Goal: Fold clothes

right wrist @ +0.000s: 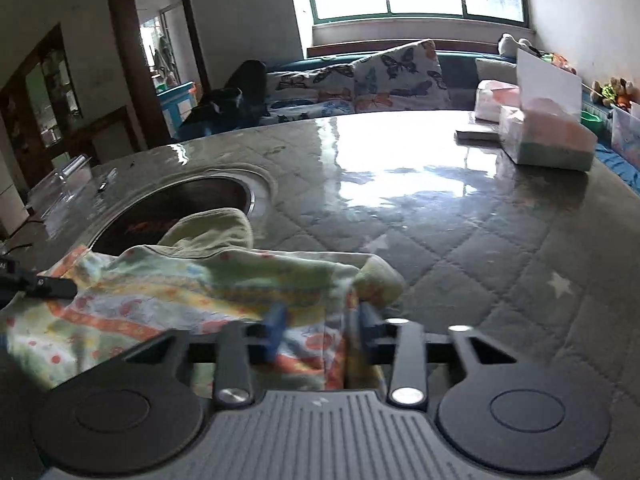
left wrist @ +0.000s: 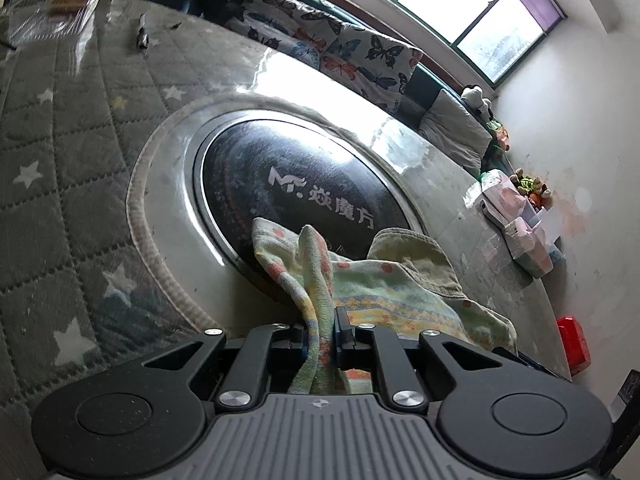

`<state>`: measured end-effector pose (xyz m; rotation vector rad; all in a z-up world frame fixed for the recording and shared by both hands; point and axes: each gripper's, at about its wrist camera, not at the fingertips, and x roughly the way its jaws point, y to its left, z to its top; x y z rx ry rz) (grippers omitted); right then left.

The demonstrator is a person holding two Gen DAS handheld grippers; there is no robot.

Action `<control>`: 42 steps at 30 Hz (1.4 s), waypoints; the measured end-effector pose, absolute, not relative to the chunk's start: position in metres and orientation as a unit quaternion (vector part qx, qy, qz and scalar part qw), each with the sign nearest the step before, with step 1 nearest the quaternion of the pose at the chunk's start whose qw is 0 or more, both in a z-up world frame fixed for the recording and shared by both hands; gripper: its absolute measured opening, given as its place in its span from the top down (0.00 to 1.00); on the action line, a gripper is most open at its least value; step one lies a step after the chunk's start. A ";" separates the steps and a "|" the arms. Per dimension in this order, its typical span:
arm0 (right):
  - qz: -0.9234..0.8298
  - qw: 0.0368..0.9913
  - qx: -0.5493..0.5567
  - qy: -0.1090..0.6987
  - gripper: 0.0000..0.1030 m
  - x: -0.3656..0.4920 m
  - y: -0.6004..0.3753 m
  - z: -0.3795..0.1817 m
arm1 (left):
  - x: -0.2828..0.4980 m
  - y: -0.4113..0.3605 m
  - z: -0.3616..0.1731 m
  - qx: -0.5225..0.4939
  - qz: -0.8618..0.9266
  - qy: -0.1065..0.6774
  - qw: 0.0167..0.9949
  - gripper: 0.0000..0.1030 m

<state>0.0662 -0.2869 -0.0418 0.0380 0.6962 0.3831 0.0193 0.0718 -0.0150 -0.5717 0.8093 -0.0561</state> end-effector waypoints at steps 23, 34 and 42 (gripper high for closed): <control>0.059 0.973 0.022 0.224 0.91 0.054 -0.384 0.037 | 0.103 -0.057 0.040 -0.198 -0.169 0.347 0.901 0.93; -0.012 0.957 0.029 0.289 0.90 0.087 -0.443 0.002 | 0.143 -0.119 0.004 -0.162 -0.196 0.413 0.875 0.90; -0.044 0.952 0.020 0.302 0.88 0.094 -0.446 -0.013 | 0.148 -0.108 0.000 -0.138 -0.155 0.416 0.885 0.73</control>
